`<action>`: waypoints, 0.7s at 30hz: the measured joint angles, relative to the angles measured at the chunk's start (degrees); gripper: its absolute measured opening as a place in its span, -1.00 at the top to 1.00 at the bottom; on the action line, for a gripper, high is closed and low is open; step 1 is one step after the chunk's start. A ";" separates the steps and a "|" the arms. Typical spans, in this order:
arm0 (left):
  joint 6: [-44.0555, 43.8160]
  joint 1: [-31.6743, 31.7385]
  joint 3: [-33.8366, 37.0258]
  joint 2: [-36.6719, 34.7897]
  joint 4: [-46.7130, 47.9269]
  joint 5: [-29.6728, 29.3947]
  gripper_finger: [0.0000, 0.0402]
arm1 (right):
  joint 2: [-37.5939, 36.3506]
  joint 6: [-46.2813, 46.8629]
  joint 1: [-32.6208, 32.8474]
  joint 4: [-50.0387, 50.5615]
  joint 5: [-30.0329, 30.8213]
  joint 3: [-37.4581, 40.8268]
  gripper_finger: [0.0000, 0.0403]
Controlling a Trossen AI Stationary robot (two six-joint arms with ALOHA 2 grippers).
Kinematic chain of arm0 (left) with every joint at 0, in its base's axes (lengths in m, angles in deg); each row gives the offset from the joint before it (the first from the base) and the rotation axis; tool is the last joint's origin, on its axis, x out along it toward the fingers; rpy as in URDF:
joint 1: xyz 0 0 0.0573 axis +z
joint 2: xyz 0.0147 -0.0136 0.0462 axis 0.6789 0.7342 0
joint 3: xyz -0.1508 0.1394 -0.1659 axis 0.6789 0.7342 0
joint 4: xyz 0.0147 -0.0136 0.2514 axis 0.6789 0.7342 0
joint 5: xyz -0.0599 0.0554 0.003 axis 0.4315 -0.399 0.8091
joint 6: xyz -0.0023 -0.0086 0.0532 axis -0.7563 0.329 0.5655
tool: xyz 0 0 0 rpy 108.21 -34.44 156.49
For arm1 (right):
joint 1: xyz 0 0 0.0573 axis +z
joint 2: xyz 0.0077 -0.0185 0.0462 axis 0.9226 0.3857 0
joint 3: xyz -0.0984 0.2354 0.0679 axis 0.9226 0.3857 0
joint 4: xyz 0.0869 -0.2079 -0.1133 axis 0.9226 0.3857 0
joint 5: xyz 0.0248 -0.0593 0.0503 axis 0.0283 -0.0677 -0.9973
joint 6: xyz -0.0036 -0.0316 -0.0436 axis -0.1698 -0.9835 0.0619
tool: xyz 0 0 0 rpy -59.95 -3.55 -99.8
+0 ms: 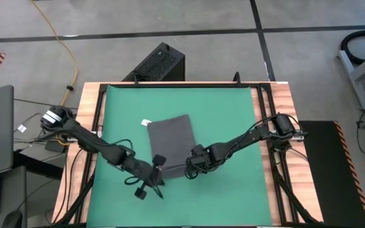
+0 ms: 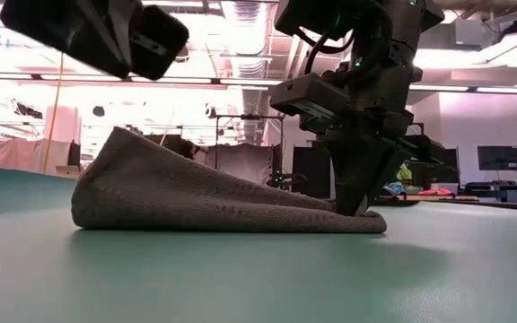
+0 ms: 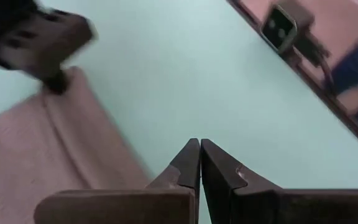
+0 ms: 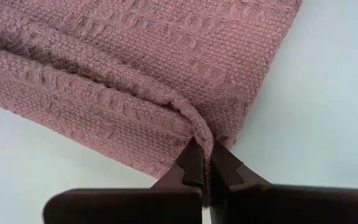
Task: Roll towel
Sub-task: Roll the gray towel
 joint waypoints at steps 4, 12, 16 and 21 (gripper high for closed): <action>0.36 1.97 -0.13 1.72 0.21 1.27 1.00 | 0.00 0.04 0.00 -0.02 0.00 0.00 0.92; -0.84 3.99 0.26 3.37 -0.07 -2.20 1.00 | 0.00 -0.68 -0.16 0.08 -0.02 -0.02 0.92; -2.16 3.67 0.30 4.87 -1.42 -2.14 1.00 | 0.00 -0.74 -0.24 0.13 -0.12 -0.02 0.92; -2.05 3.92 0.30 4.78 4.08 -7.51 1.00 | 0.00 -0.90 -0.24 0.24 -0.09 -0.04 0.92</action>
